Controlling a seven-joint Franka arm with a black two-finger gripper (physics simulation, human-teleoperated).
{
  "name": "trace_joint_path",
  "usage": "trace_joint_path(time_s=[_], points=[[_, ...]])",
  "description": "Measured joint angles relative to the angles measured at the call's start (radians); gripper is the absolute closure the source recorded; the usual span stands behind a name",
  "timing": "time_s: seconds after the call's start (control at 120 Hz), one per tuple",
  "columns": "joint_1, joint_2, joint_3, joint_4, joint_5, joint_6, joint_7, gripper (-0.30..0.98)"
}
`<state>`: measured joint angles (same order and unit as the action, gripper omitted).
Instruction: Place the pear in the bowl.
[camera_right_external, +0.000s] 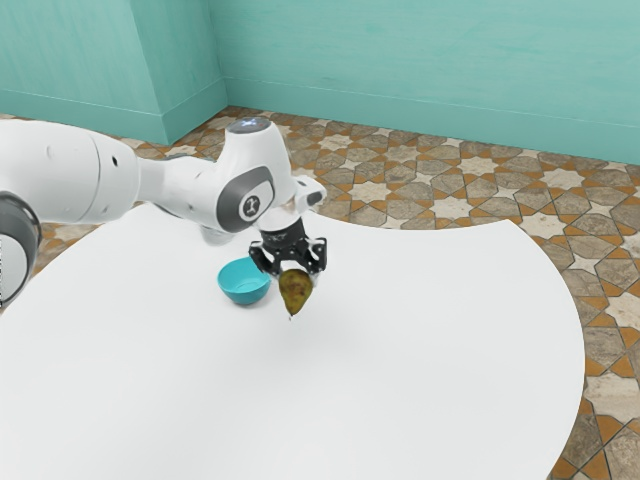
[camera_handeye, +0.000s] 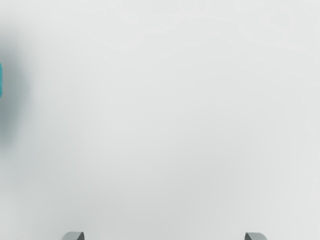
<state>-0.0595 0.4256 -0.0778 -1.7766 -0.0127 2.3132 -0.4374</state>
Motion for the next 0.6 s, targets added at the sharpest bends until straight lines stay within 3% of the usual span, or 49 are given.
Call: trace_joint_path(time_s=[0.225,0.392,0.6], points=[[0.015,0.03,0.156,0.127,-0.011,-0.112,0.025,0.39],[0.08,0.139,0.169,0.274,-0.021,-0.182,0.046,0.41],[0.101,0.203,0.165,0.335,-0.026,-0.224,0.068,0.43]])
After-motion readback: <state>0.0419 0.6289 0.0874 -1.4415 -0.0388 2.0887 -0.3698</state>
